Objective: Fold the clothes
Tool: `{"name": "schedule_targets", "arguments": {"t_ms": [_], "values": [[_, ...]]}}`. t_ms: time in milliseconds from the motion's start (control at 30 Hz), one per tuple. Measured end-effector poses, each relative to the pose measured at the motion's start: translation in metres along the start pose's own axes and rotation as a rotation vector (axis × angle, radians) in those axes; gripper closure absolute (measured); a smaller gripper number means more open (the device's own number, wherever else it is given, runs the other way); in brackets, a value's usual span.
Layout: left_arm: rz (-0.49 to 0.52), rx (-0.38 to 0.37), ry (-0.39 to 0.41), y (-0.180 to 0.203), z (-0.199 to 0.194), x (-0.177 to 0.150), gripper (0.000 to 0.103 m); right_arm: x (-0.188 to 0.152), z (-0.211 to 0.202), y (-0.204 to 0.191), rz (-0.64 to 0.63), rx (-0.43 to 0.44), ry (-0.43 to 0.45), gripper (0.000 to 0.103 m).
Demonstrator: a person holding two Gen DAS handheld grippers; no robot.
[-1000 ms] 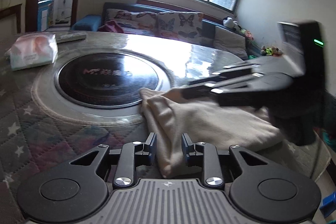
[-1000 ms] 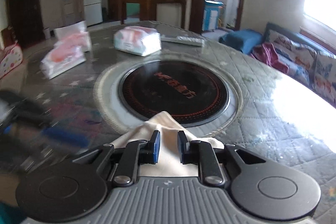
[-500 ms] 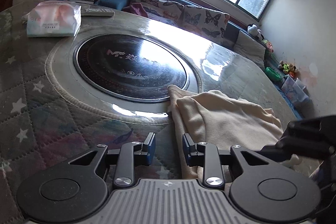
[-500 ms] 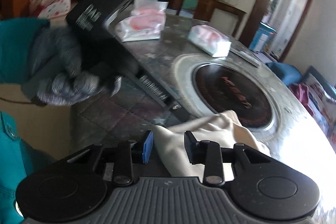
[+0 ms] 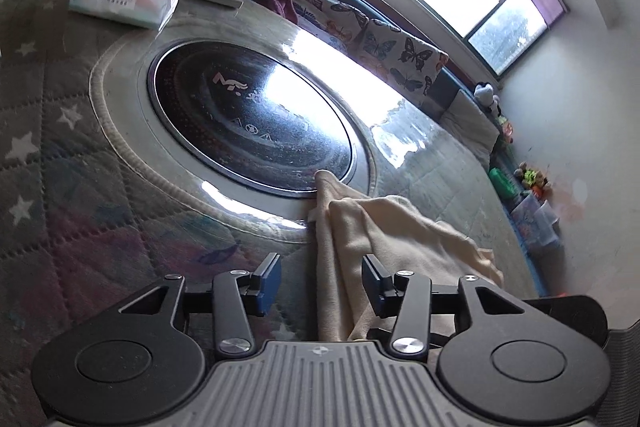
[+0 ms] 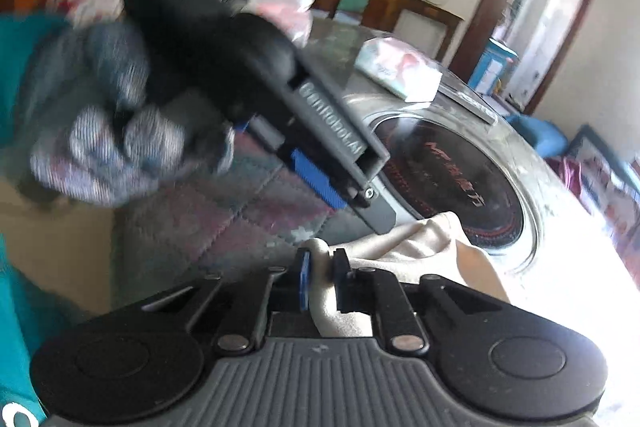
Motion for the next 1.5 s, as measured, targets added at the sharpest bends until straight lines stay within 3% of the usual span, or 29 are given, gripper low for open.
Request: {"name": "schedule_targets", "arguments": {"t_ms": [200, 533, 667, 867, 1000, 1200, 1300, 1400, 1500], "values": [[-0.14, -0.06, -0.012, 0.004, 0.012, 0.005, 0.048, 0.01, -0.024, 0.027, 0.152, 0.023, 0.061, 0.094], [-0.373, -0.134, -0.053, 0.003, 0.04, 0.003, 0.051, 0.01, -0.04, 0.042, 0.21, 0.035, 0.116, 0.095], [-0.386, -0.126, -0.069, -0.002, 0.048, 0.002, 0.084, 0.005, -0.039, 0.035, 0.191, 0.051, 0.109, 0.094], [-0.363, -0.101, -0.068, -0.007, 0.05, 0.001, 0.088, -0.009, -0.05, 0.038, 0.242, 0.032, 0.113, 0.089], [-0.322, -0.089, -0.062, -0.004, 0.049, 0.002, 0.088, -0.034, -0.069, 0.062, 0.348, -0.049, 0.111, 0.088], [-0.259, -0.071, -0.05, 0.001, 0.047, 0.002, 0.088, -0.105, -0.095, 0.133, 0.561, -0.344, 0.056, 0.087], [-0.235, -0.061, -0.047, 0.003, 0.047, 0.001, 0.088, -0.137, -0.1, 0.161, 0.672, -0.429, 0.044, 0.085], [-0.205, -0.05, -0.045, 0.005, 0.048, 0.002, 0.088, -0.164, -0.098, 0.183, 0.785, -0.447, 0.041, 0.084], [-0.172, -0.036, -0.042, 0.011, 0.05, 0.001, 0.088, -0.18, -0.096, 0.195, 0.847, -0.441, 0.054, 0.074]]}}
Point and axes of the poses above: each gripper's, at about its wrist camera, not at the fingertips, and z roughly the way its jaws point, y to its right, x to its top, the point moved 7 cm from there along z, roughly the way its jaws point, and after that the axes turned 3 degrees about y, right-handed, at the moved point
